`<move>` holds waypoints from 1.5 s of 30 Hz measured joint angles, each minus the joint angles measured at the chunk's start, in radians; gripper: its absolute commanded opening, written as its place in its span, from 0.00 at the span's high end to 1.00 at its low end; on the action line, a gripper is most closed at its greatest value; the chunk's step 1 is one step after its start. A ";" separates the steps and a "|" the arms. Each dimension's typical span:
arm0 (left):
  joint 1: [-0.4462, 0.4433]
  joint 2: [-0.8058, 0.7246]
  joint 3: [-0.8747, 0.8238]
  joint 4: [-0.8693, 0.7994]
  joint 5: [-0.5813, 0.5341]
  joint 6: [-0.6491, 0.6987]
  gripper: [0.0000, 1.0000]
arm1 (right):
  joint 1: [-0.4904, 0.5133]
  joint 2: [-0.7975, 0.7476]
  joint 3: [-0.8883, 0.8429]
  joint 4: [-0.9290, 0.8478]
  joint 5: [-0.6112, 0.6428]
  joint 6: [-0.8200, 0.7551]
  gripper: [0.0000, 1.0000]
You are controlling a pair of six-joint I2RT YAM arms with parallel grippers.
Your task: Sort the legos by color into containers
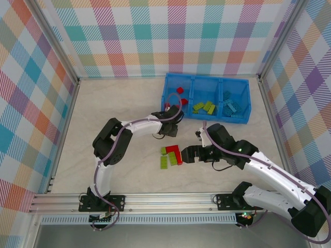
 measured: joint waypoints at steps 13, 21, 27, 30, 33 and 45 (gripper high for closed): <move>-0.021 -0.158 -0.037 0.013 -0.025 0.000 0.79 | 0.000 -0.051 -0.001 0.003 0.049 0.008 0.00; 0.010 -0.050 0.289 0.230 -0.130 0.108 0.81 | 0.000 -0.120 -0.028 0.029 0.086 0.033 0.00; 0.087 0.251 0.640 0.245 -0.149 0.129 0.80 | 0.000 -0.214 -0.048 0.024 0.091 0.077 0.00; 0.110 0.356 0.758 0.199 -0.159 0.130 0.70 | 0.000 -0.250 -0.049 0.004 0.100 0.093 0.00; 0.124 0.391 0.795 0.153 -0.159 0.130 0.55 | 0.000 -0.252 -0.049 -0.027 0.119 0.107 0.00; 0.104 -0.006 0.275 0.266 -0.046 0.053 0.40 | 0.000 -0.122 -0.048 -0.069 0.192 0.111 0.00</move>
